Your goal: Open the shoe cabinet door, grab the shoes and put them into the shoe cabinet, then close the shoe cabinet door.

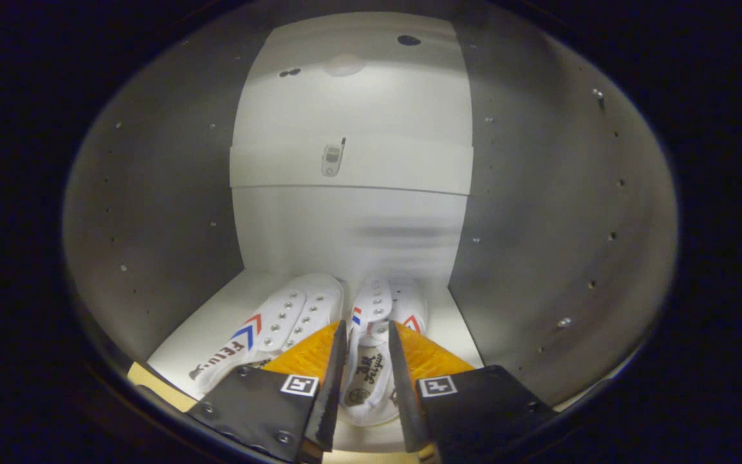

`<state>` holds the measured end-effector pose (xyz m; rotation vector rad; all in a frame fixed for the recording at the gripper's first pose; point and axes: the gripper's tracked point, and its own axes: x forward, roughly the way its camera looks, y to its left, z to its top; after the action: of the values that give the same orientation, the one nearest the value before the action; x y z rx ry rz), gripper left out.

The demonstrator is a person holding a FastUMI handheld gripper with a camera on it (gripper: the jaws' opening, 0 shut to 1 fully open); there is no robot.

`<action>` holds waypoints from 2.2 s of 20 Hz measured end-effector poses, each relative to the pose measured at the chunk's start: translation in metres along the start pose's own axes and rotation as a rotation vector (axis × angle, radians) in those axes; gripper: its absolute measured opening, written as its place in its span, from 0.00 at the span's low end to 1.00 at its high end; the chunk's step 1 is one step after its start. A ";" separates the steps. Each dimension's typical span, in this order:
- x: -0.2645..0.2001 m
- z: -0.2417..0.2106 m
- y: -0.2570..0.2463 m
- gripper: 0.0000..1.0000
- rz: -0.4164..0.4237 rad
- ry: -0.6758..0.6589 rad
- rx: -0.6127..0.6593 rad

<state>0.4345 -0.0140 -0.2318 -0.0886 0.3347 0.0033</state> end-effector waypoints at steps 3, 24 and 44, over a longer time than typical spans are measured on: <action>-0.032 0.019 0.010 0.52 0.003 -0.070 0.000; -0.431 0.013 0.039 0.91 -0.118 -0.249 0.085; -0.497 0.022 -0.274 0.91 -0.290 -0.268 0.126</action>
<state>-0.0226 -0.2797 -0.0239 -0.0108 0.0514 -0.2906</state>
